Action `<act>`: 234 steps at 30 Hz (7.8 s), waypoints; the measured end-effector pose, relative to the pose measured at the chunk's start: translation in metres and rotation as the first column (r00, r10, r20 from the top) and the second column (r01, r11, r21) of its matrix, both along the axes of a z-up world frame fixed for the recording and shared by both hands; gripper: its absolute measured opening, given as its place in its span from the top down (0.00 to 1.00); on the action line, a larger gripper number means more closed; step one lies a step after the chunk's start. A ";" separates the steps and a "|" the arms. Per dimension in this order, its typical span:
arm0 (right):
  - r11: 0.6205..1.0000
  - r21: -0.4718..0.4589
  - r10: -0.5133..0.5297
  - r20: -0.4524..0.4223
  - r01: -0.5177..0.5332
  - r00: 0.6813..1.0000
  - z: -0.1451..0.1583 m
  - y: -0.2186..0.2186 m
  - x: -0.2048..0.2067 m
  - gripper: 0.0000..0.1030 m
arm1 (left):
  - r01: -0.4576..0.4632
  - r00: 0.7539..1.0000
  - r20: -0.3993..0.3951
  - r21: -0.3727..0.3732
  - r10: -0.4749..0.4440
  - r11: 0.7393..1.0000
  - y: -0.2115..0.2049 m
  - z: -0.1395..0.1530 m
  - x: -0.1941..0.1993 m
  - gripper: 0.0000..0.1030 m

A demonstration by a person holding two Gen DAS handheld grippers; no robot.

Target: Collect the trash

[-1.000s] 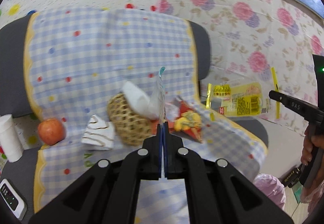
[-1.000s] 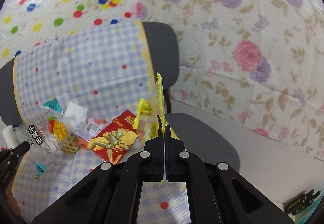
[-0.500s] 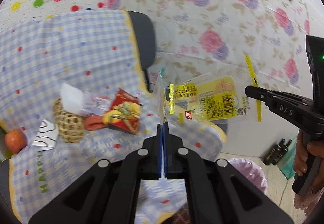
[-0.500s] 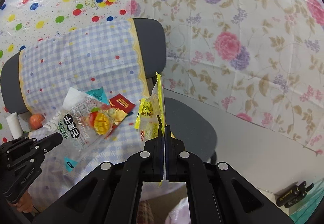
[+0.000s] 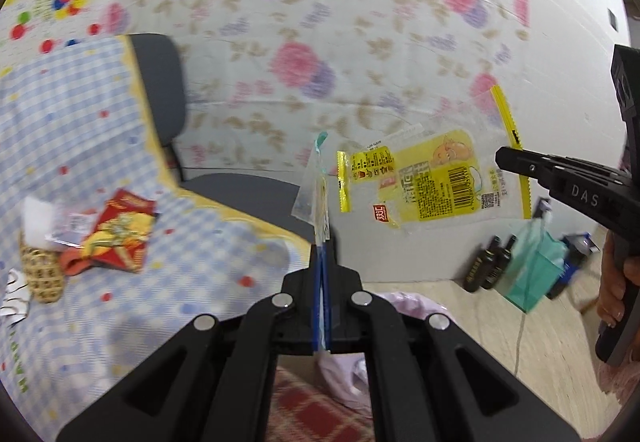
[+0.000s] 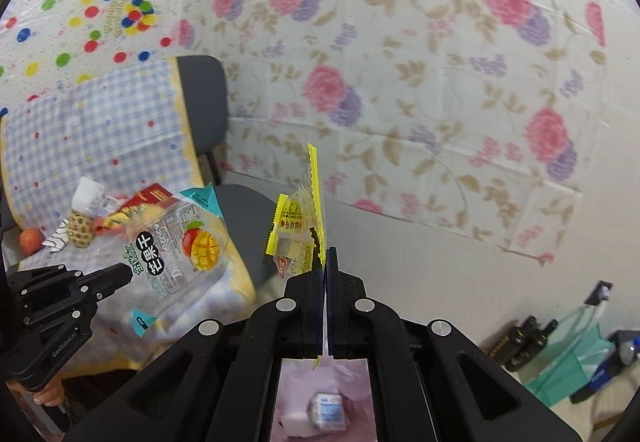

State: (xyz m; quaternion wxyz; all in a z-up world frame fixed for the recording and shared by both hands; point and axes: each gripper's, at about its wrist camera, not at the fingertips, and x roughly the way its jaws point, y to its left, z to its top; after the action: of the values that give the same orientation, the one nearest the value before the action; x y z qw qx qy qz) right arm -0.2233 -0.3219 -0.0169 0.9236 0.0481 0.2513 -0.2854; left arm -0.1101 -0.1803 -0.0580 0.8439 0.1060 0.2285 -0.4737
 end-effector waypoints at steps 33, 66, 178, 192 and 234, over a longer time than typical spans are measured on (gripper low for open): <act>0.982 0.178 -0.043 -0.139 0.068 0.989 -0.076 -0.039 -0.006 0.62 | -0.046 0.988 -0.143 0.121 0.064 0.992 -0.022 -0.043 0.024 0.67; 0.810 0.047 0.586 -0.094 -0.584 0.805 -0.047 0.128 0.241 0.56 | -0.707 0.701 0.000 0.128 0.713 0.695 0.190 0.018 0.142 0.57; 0.981 0.075 0.173 0.064 -0.178 0.983 0.001 0.015 0.074 0.99 | -0.196 0.979 0.061 0.012 0.195 0.980 0.033 0.023 0.039 0.98; 0.996 0.087 0.010 -0.046 -0.006 0.999 -0.013 -0.004 -0.003 0.99 | 0.013 0.999 0.035 0.049 -0.015 0.999 -0.023 0.000 -0.011 0.97; 0.941 0.181 0.287 0.030 -0.287 0.958 -0.013 0.031 0.085 0.81 | -0.354 0.935 0.000 0.098 0.356 0.930 0.066 0.016 0.052 0.56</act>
State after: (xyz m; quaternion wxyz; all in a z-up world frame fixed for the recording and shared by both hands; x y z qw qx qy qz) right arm -0.1383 -0.2907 -0.0297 0.9474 0.0962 0.2792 -0.1233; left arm -0.0584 -0.1142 -0.0422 0.9074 0.0993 0.2741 -0.3029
